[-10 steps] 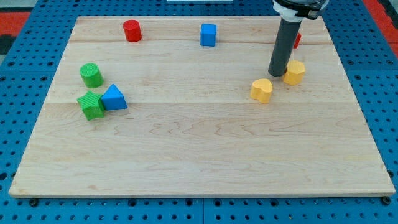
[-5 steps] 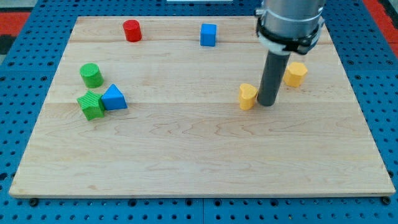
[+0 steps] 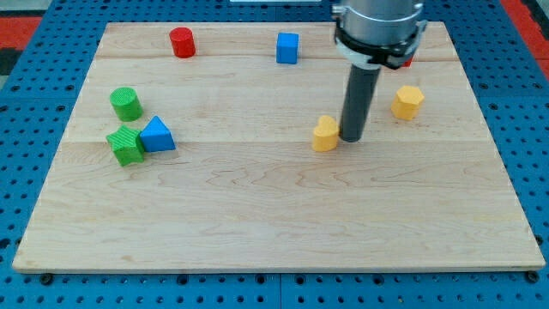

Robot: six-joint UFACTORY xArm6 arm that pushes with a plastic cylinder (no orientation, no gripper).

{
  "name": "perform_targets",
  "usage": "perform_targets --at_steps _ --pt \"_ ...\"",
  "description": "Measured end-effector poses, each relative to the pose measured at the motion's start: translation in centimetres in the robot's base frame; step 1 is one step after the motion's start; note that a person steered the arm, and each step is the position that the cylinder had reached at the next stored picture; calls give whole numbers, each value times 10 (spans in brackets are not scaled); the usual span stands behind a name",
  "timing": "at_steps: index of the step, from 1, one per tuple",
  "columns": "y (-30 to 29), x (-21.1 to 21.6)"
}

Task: Separate the yellow blocks from each other

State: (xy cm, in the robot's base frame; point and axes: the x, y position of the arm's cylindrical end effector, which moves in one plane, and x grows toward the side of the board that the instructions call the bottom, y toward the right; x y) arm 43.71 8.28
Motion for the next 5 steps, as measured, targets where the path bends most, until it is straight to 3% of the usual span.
perform_targets --at_steps 1,3,5 --pt "-41 6" --pt "-63 -26" --pt "-122 1"
